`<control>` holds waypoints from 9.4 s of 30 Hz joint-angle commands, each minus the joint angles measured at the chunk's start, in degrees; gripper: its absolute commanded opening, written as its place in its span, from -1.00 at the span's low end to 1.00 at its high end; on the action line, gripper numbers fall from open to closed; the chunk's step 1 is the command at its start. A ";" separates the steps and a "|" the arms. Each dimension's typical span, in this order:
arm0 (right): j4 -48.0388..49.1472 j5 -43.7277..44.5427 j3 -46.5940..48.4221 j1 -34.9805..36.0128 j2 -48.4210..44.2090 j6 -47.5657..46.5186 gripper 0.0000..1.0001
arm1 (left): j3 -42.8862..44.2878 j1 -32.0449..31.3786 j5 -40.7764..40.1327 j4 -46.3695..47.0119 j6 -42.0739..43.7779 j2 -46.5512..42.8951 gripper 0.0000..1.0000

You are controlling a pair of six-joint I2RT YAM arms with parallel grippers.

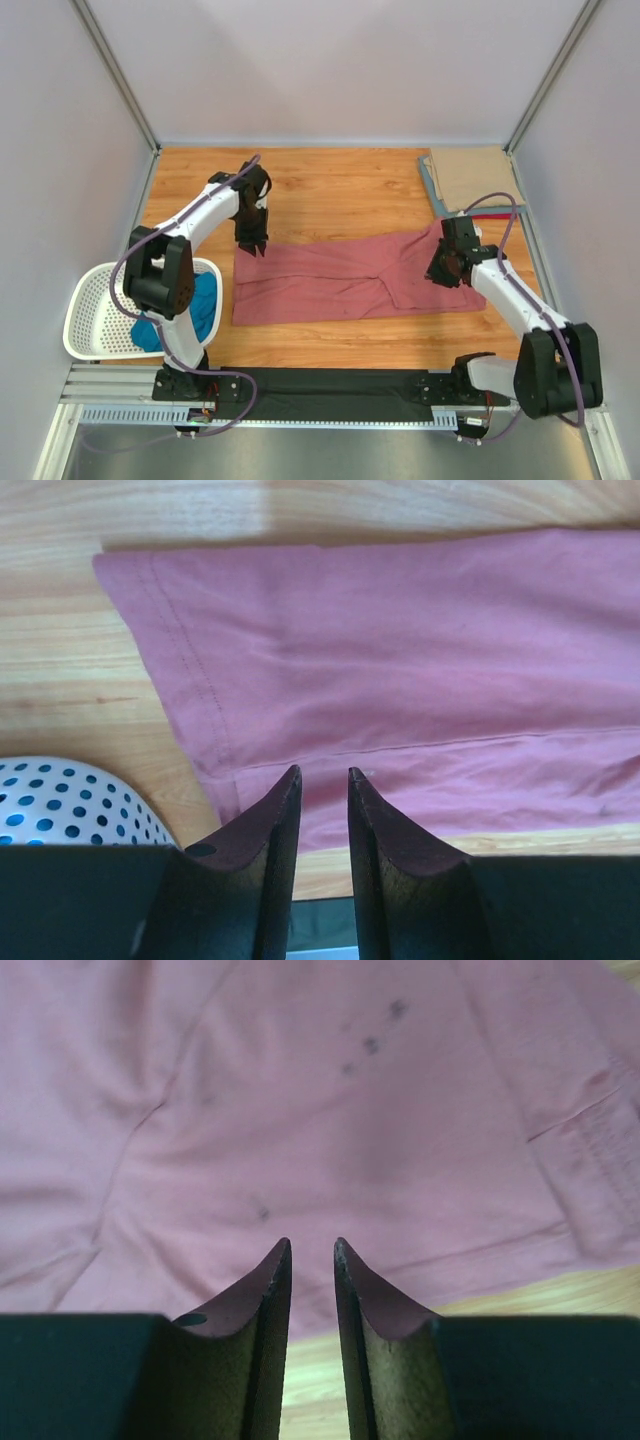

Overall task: Fold and stack the t-shirts
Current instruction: Fold the tshirt

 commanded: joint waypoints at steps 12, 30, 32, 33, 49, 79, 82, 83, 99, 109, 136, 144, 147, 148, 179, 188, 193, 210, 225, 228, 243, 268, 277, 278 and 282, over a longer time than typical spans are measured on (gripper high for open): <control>5.73 7.98 7.98 -5.45 11.13 2.34 -0.43 | 4.46 0.06 -4.99 0.81 -2.61 10.08 -0.34; 3.38 15.27 -5.54 -16.35 8.09 18.94 -0.45 | 5.52 0.24 -10.70 -0.69 -6.57 15.46 -0.34; 3.02 14.93 -5.02 -16.35 5.35 19.13 -0.43 | 5.87 0.24 -8.86 -0.25 -5.44 14.41 -0.34; 3.81 13.53 -3.71 -16.35 3.16 17.30 -0.42 | 6.14 0.15 -7.63 0.71 -4.65 14.05 -0.34; 17.18 -15.66 14.23 -19.34 20.27 -9.96 -0.07 | 9.92 0.15 -10.43 -2.89 -3.23 16.33 -0.34; 17.62 -14.79 13.71 -22.76 29.60 -13.31 -0.76 | 11.41 0.24 -12.81 -3.94 -3.05 17.13 -0.35; 16.21 -9.96 13.27 -23.64 28.11 -11.73 -0.99 | 11.41 0.24 -14.65 -4.99 -4.20 17.30 -0.34; 15.42 -7.60 13.00 -24.51 27.58 -11.11 -0.99 | 11.41 0.41 -15.17 -5.17 -4.63 17.30 -0.35; 16.13 -10.31 8.16 -26.19 19.59 -4.79 -0.53 | 13.69 1.12 -16.32 -7.72 -4.38 14.33 -0.34; -2.33 -2.49 13.09 -21.90 15.10 13.75 -0.09 | 9.06 -6.08 -3.06 0.18 3.80 3.24 -0.32; -5.50 10.18 26.18 -0.44 40.14 25.90 -0.01 | -2.84 -6.44 -23.07 -8.68 -7.63 -1.68 -0.32; -5.42 9.30 37.33 2.81 48.13 22.48 -0.01 | 4.03 -1.08 -22.92 -11.59 -4.91 -6.69 -0.31; -4.45 7.90 43.05 3.25 51.74 20.37 -0.02 | 3.42 -0.29 -21.77 -10.71 -4.11 -7.04 -0.31; -4.36 6.94 46.11 3.25 53.83 20.01 -0.02 | 3.24 -0.29 -21.08 -10.19 -4.02 -7.22 -0.31; 1.00 -7.22 69.02 5.19 52.99 -2.58 0.22 | -7.39 -12.15 0.73 6.33 -3.76 0.86 -0.44; 3.28 -8.10 50.29 3.87 34.28 -1.18 0.22 | -10.73 -14.79 -1.20 8.71 -6.48 5.61 -0.53; 4.78 -7.05 39.29 2.46 26.97 -0.65 0.22 | -13.10 -18.65 -0.94 9.33 -11.39 6.49 -0.52; 26.74 -11.97 23.63 -5.01 29.41 5.32 0.07 | -15.30 -26.92 1.86 9.32 -20.47 -5.54 -0.41; 31.32 -9.07 36.03 -7.38 50.41 10.25 -0.11 | -27.25 -32.45 2.22 14.07 -17.81 -7.75 -0.43; 31.06 -8.81 38.30 -7.29 53.14 9.46 -0.39 | -30.24 -32.80 6.33 18.35 -19.92 -7.22 -0.43; 14.28 -13.54 74.24 -9.23 71.25 -3.54 -0.68 | -11.21 -38.61 8.47 12.87 -18.89 -4.49 -0.40; 28.68 -23.92 29.62 -3.69 46.46 2.60 -0.23 | -33.14 -25.69 1.86 13.10 -17.55 -13.02 -0.42; 22.81 -22.61 39.79 -4.04 55.42 -4.23 -0.91 | -36.05 -32.01 8.81 18.47 -24.93 -12.85 -0.42; 21.58 -22.52 41.64 -4.13 56.22 -4.86 -0.97 | -35.27 -33.67 8.73 18.12 -25.64 -12.58 -0.42; 15.78 -22.95 48.50 -5.71 58.07 -6.54 -0.89 | -33.06 -35.88 7.50 15.05 -28.37 -13.19 -0.41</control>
